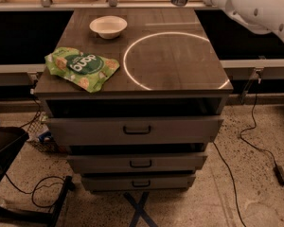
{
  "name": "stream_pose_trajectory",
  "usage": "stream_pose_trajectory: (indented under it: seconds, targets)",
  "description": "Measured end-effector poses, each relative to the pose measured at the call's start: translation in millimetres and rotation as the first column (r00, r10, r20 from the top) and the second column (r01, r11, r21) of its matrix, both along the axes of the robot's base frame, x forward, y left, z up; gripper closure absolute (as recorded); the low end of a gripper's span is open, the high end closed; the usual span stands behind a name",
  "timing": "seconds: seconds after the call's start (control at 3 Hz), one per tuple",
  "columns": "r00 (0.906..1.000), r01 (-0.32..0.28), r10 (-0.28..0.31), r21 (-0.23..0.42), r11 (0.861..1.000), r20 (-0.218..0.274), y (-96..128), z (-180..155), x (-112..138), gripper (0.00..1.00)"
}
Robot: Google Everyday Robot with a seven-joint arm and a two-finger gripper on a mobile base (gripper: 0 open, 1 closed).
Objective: Move redbull can near green rice chip bag
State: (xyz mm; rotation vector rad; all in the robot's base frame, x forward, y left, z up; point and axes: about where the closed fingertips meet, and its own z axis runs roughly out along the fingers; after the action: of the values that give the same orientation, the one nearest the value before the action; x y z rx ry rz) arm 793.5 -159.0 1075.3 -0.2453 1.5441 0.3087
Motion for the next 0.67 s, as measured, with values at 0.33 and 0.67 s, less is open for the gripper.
stream_pose_trajectory:
  seconds: [0.33, 0.67]
  targets:
    - [0.9955, -0.071, 0.068, -0.037, 0.997, -0.065, 10.6, -24.2, 9.8, 1.0]
    - [0.9954, -0.073, 0.071, -0.039, 0.997, -0.066, 11.8, -24.7, 9.2, 1.0]
